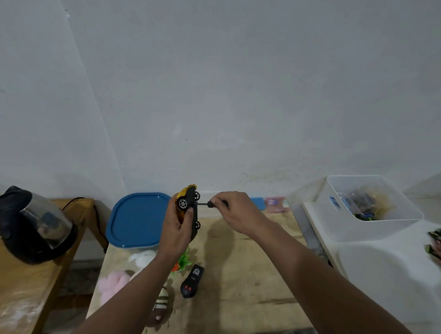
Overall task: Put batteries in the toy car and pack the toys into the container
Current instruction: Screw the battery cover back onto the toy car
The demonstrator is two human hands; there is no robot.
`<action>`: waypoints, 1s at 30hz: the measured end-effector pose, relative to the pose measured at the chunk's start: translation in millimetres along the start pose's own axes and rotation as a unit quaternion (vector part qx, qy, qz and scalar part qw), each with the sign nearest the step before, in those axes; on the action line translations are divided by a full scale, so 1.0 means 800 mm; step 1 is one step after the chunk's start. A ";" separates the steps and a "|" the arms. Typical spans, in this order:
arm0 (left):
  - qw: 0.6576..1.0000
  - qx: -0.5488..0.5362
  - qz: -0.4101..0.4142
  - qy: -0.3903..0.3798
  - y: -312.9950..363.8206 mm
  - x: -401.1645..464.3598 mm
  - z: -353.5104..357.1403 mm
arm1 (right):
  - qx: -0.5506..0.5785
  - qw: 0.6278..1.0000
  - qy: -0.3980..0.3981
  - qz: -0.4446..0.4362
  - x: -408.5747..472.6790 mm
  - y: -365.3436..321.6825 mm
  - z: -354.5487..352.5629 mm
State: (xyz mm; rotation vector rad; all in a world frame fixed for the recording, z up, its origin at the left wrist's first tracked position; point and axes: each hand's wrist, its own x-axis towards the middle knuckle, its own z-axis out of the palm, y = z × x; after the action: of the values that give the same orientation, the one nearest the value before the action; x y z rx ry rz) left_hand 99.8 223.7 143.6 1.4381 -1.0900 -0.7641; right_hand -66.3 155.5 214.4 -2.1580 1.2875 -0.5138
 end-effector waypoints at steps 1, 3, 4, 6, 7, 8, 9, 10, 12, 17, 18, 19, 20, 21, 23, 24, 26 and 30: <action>1.000 0.006 0.006 0.002 0.000 0.000 0.000 | 0.010 1.000 -0.001 0.012 0.000 -0.001 0.001; 1.000 0.014 0.011 0.007 -0.001 0.002 -0.002 | 0.051 0.998 0.003 0.044 -0.001 -0.001 0.004; 1.000 0.016 0.009 0.008 -0.001 0.003 -0.003 | 0.071 0.996 0.007 0.059 0.000 -0.001 0.004; 1.000 0.021 0.005 0.007 -0.001 0.004 -0.004 | 0.098 0.992 0.020 0.071 0.003 0.002 0.006; 1.000 0.023 0.007 0.006 0.000 0.004 -0.004 | 0.108 0.991 0.022 0.072 0.006 0.003 0.005; 1.000 0.024 0.010 0.005 0.000 0.003 -0.004 | 0.108 0.991 0.020 0.070 0.007 0.002 0.003; 1.000 0.025 0.013 0.002 0.000 0.002 -0.004 | 0.096 0.993 0.015 0.069 0.008 0.002 0.002; 1.000 0.018 0.014 0.000 0.000 0.002 -0.004 | 0.083 0.994 0.010 0.071 0.009 0.000 0.000; 1.000 0.009 0.011 -0.005 -0.002 0.001 -0.003 | 0.089 0.993 -0.002 0.081 0.009 0.000 -0.001; 1.000 0.003 0.002 -0.013 -0.004 0.002 -0.002 | 0.077 0.993 0.011 0.086 0.011 0.003 -0.007; 1.000 0.002 -0.002 -0.017 -0.006 0.002 -0.002 | 0.063 0.994 0.017 0.085 0.010 0.002 -0.007; 1.000 0.001 -0.005 -0.021 -0.008 0.003 -0.002 | 0.056 0.995 0.019 0.085 0.009 0.002 -0.007; 1.000 0.001 -0.006 -0.024 -0.009 0.004 -0.002 | 0.064 0.994 0.019 0.087 0.008 0.002 -0.006; 1.000 0.004 -0.007 -0.026 -0.011 0.005 -0.001 | 0.074 0.993 0.018 0.093 0.006 0.002 -0.004; 1.000 0.009 -0.011 -0.026 -0.012 0.005 -0.001 | 0.079 0.992 0.017 0.100 0.005 0.000 -0.002; 1.000 0.008 -0.013 -0.026 -0.012 0.005 -0.001 | 0.073 0.992 0.017 0.098 0.006 -0.001 -0.003; 0.999 0.007 -0.014 -0.031 -0.012 0.003 -0.002 | 0.046 0.994 0.026 0.091 0.006 -0.002 -0.003; 0.999 0.002 -0.021 -0.041 -0.015 0.001 -0.004 | 0.087 0.989 0.022 0.115 0.003 0.000 -0.001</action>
State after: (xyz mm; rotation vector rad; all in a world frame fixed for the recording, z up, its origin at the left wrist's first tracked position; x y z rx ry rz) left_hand 105.3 224.0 132.9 1.4467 -1.1269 -0.8572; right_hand -65.4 153.4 215.3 -1.8370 1.4388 -0.5589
